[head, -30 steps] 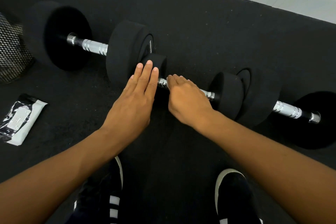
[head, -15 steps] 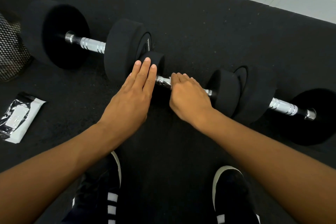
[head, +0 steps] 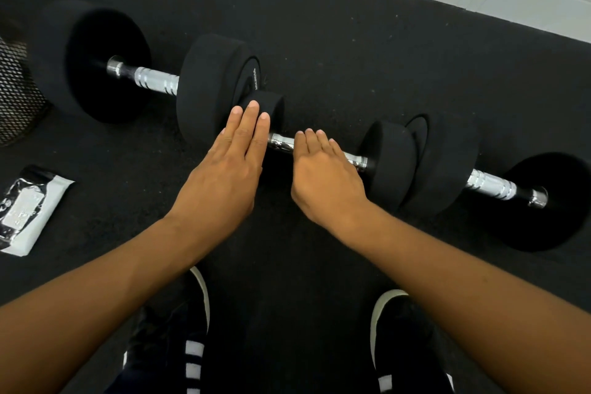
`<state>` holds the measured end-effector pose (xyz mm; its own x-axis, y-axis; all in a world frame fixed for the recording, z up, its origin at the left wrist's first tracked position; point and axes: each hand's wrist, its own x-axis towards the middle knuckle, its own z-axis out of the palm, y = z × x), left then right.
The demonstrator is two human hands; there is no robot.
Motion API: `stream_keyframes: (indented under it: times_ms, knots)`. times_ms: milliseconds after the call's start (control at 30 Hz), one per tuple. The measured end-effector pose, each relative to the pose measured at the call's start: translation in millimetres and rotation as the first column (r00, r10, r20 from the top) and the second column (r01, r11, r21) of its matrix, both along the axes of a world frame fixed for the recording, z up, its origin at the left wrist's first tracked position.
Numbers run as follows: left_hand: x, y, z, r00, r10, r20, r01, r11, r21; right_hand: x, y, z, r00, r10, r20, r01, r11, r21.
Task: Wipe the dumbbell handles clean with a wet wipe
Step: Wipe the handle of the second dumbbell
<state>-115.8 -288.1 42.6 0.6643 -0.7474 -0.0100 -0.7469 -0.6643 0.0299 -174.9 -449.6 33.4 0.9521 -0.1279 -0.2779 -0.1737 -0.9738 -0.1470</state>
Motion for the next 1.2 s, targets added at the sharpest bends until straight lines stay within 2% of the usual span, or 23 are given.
stream_keyframes:
  times_ms: [233, 333, 400, 467, 533, 567, 633, 700, 767, 800, 833, 867, 900, 933, 967, 1000, 1067, 1133, 1200]
  knots:
    - [-1, 5, -2, 0.998, 0.005, -0.057, -0.008, 0.999, -0.038, -27, 7, 13, 0.998, 0.06, -0.026, -0.059, 0.997, 0.047]
    - [-2, 3, 2, 0.982, 0.025, -0.188, -0.047, 0.992, -0.115, -46, 16, 22, 0.998, 0.06, -0.033, -0.051, 0.971, 0.235]
    - [-4, 2, 14, 0.939, 0.039, -0.343, -0.129, 0.961, -0.244, -50, 17, 27, 0.999, -0.046, 0.004, 0.04, 0.905, 0.424]
    - [-11, 0, 29, 0.926, -0.02, -0.377, -0.135, 0.916, -0.379, -50, 13, 30, 0.979, -0.202, -0.012, 0.165, 0.765, 0.622]
    - [-25, -3, 40, 0.91, -0.071, -0.408, -0.146, 0.866, -0.478, -50, 10, 34, 0.932, -0.349, -0.097, 0.277, 0.515, 0.811]
    - [-31, -5, 44, 0.875, -0.054, -0.481, -0.218, 0.844, -0.49, -51, 8, 35, 0.902, -0.407, -0.145, 0.312, 0.38, 0.87]
    - [-39, -9, 45, 0.746, 0.017, -0.666, -0.414, 0.795, -0.444, -51, 5, 38, 0.841, -0.503, -0.201, 0.336, 0.194, 0.922]
    - [-39, -13, 39, 0.623, 0.069, -0.779, -0.535, 0.764, -0.361, -50, 2, 40, 0.782, -0.589, -0.201, 0.334, 0.124, 0.934]
    - [-36, -17, 34, 0.527, 0.074, -0.847, -0.604, 0.733, -0.312, -52, -2, 41, 0.759, -0.632, -0.155, 0.324, 0.16, 0.932]
    - [-34, -19, 33, 0.504, 0.066, -0.861, -0.621, 0.721, -0.308, -53, -5, 42, 0.764, -0.638, -0.093, 0.309, 0.236, 0.921]
    - [-33, -22, 33, 0.519, 0.065, -0.852, -0.62, 0.715, -0.323, -55, -9, 42, 0.772, -0.636, 0.011, 0.283, 0.36, 0.889]
    - [-31, -25, 34, 0.598, 0.08, -0.798, -0.585, 0.724, -0.365, -57, -16, 42, 0.772, -0.619, 0.147, 0.255, 0.513, 0.82]
    - [-28, -28, 35, 0.724, 0.093, -0.684, -0.499, 0.754, -0.427, -59, -24, 42, 0.762, -0.579, 0.29, 0.241, 0.669, 0.703]
    - [-24, -33, 34, 0.842, 0.071, -0.535, -0.372, 0.794, -0.48, -59, -33, 40, 0.754, -0.516, 0.407, 0.243, 0.794, 0.557]
    - [-19, -39, 34, 0.921, 0.006, -0.39, -0.22, 0.833, -0.507, -60, -43, 36, 0.76, -0.447, 0.471, 0.258, 0.874, 0.412]
    - [-14, -46, 32, 0.959, -0.074, -0.272, -0.073, 0.867, -0.493, -61, -53, 31, 0.786, -0.393, 0.477, 0.28, 0.914, 0.293]
    - [-3, -62, 22, 0.975, -0.183, -0.129, 0.119, 0.911, -0.395, -64, -64, 21, 0.865, -0.321, 0.385, 0.29, 0.947, 0.138]
    - [5, -77, 10, 0.976, -0.204, -0.076, 0.174, 0.941, -0.289, -68, -67, 12, 0.918, -0.273, 0.289, 0.265, 0.962, 0.065]
    - [4, -83, -3, 0.976, -0.205, -0.069, 0.186, 0.959, -0.216, -70, -67, 9, 0.927, -0.26, 0.27, 0.255, 0.965, 0.054]
